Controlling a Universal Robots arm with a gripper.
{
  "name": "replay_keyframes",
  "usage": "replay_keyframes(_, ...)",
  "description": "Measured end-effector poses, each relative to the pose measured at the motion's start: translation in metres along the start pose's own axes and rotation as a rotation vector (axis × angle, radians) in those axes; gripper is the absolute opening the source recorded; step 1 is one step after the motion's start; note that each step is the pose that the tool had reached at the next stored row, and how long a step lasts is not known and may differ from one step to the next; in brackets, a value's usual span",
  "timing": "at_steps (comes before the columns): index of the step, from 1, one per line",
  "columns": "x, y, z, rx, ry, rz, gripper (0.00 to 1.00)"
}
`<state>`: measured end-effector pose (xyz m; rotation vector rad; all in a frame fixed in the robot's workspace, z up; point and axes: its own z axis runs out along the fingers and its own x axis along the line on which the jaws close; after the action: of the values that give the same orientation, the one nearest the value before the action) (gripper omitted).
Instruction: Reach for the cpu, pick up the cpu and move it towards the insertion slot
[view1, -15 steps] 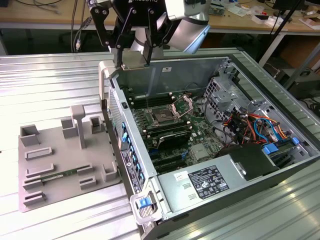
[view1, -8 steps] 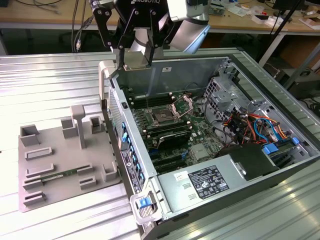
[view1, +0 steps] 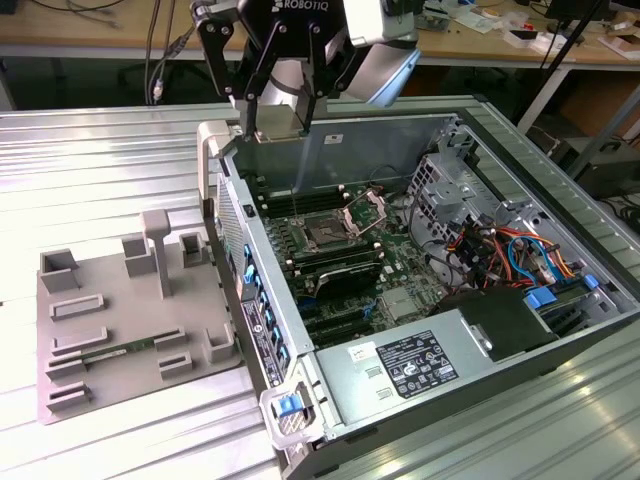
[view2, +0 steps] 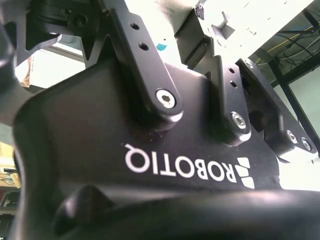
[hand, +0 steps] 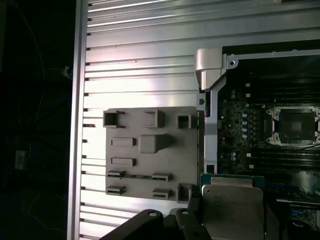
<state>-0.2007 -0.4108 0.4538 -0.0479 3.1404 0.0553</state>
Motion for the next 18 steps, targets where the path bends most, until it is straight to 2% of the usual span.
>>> replay_keyframes(18,-0.011,-0.0004,0.0034,0.0,0.0,0.0,0.55)
